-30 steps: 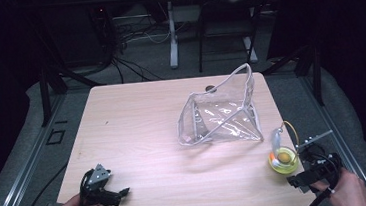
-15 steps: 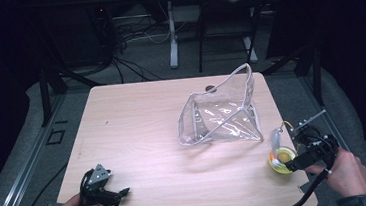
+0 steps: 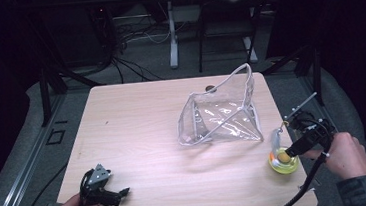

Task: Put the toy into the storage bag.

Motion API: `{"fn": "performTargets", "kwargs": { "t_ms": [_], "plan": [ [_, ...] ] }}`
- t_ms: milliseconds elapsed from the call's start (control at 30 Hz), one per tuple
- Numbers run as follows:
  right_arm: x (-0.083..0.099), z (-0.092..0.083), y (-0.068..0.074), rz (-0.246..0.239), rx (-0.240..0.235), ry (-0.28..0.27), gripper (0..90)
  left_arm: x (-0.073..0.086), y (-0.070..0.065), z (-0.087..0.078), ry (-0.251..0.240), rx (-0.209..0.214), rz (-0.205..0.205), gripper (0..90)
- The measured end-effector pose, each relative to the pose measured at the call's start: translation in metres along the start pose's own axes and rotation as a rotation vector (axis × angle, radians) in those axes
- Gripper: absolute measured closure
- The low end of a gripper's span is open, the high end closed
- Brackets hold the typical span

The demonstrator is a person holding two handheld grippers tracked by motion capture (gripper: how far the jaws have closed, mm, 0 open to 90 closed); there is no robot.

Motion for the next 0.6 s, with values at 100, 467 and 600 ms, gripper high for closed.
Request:
{"fn": "performTargets", "kwargs": {
  "t_ms": [100, 467, 600],
  "plan": [
    [-0.007, -0.006, -0.001, -0.031, 0.032, 0.015, 43.9, 0.000, 0.000, 0.000, 0.000, 0.000, 0.000, 0.0],
    [-0.017, -0.003, -0.005, -0.065, 0.022, 0.065, 65.9, 0.000, 0.000, 0.000, -0.001, 0.000, -0.002, 0.0],
    [-0.018, 0.002, -0.009, -0.058, -0.002, 0.083, 73.7, 0.000, 0.000, 0.000, -0.002, 0.000, -0.002, 0.0]
  ]
}}
Point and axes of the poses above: each handheld gripper's, and its own axes: z roughly forward along the jaws, x roughly out of its underside, y roughly to its left, the point moved 3 cm from there along z, roughly forward along the jaws, and after that the axes turned 8 degrees about -y, right-handed, at the moved point
